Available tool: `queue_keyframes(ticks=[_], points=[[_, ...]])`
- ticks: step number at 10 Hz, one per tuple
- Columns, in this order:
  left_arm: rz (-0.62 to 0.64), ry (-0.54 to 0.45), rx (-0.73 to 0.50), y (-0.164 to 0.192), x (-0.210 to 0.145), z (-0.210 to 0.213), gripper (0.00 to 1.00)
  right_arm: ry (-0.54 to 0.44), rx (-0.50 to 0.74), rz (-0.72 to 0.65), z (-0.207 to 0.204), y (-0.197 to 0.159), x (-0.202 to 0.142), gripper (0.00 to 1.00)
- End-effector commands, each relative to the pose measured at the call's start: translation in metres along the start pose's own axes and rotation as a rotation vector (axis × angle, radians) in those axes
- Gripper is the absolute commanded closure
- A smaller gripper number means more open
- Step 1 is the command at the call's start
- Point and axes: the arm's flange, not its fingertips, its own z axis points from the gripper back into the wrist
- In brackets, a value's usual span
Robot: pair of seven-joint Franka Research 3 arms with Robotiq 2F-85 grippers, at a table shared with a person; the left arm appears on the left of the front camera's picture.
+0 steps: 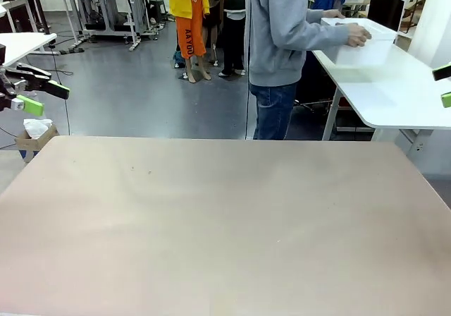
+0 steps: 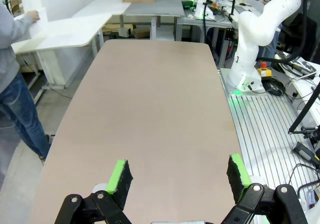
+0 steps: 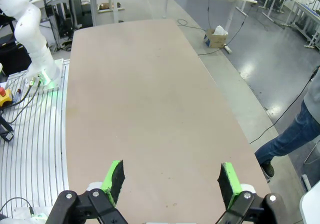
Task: Stack the cups and store them in the basket.
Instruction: Place the stack of Reusable plastic cups into the Pantry Basket.
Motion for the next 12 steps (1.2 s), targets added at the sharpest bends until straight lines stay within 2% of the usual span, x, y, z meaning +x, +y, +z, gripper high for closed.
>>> queue_keyframes(ticks=[1, 12], points=[[0.012, 0.01, -0.004, -0.0008, 0.0017, 0.001, 0.0, -0.026, -0.001, -0.007, 0.0003, -0.0024, 0.0047, 0.0], [0.012, 0.01, -0.004, -0.0008, 0.0017, 0.001, 0.0, -0.026, -0.001, -0.007, 0.0003, -0.0024, 0.0047, 0.0]])
